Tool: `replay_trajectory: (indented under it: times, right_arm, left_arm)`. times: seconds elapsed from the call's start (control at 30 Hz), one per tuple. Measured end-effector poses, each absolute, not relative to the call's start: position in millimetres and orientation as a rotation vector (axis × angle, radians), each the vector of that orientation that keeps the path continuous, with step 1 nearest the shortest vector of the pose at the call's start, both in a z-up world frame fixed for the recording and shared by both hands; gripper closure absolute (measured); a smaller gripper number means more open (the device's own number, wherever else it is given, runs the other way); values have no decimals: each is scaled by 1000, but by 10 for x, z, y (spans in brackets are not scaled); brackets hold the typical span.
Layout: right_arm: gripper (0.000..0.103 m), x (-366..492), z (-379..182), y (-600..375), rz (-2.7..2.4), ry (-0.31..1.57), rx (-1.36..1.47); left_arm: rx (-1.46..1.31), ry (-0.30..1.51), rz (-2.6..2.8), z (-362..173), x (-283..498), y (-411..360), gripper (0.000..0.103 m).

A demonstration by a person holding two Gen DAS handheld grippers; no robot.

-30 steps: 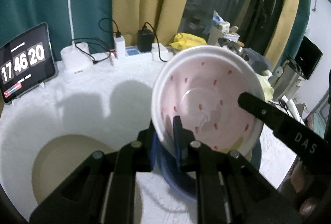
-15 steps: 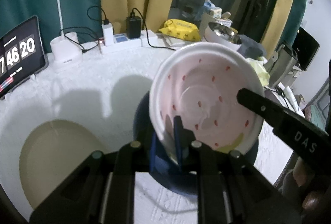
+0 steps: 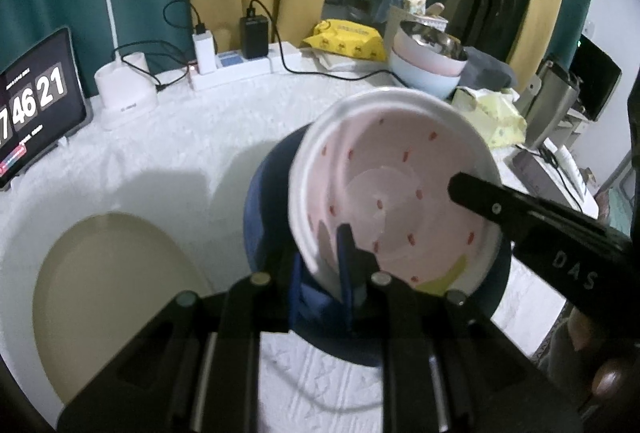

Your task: Organize plates and bowls

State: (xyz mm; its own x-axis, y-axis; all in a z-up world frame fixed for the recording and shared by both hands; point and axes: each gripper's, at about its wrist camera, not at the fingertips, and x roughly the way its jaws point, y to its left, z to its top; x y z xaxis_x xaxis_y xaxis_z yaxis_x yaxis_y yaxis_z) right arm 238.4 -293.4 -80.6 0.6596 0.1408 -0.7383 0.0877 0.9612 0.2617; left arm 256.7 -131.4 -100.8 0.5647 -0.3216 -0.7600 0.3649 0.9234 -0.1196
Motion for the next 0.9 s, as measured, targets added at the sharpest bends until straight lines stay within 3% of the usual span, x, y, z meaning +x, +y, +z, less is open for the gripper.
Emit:
replay_trajectory:
  times: [0.53, 0.63, 0.7, 0.9]
  right_arm:
    - [79, 2354, -824, -2887, 81, 842, 208]
    - [75, 2324, -783, -2891, 93, 830, 198]
    - [57, 2285, -720, -2885, 77, 798, 166]
    - [51, 2267, -599, -2936, 116, 754, 139]
  left_arm:
    - [72, 874, -383, -1019, 2538, -1326, 82]
    - [73, 867, -376, -1001, 2509, -1312, 81]
    - [76, 838, -367, -942, 2474, -1286, 81]
    - [73, 805, -339, -842, 2450, -1222, 80]
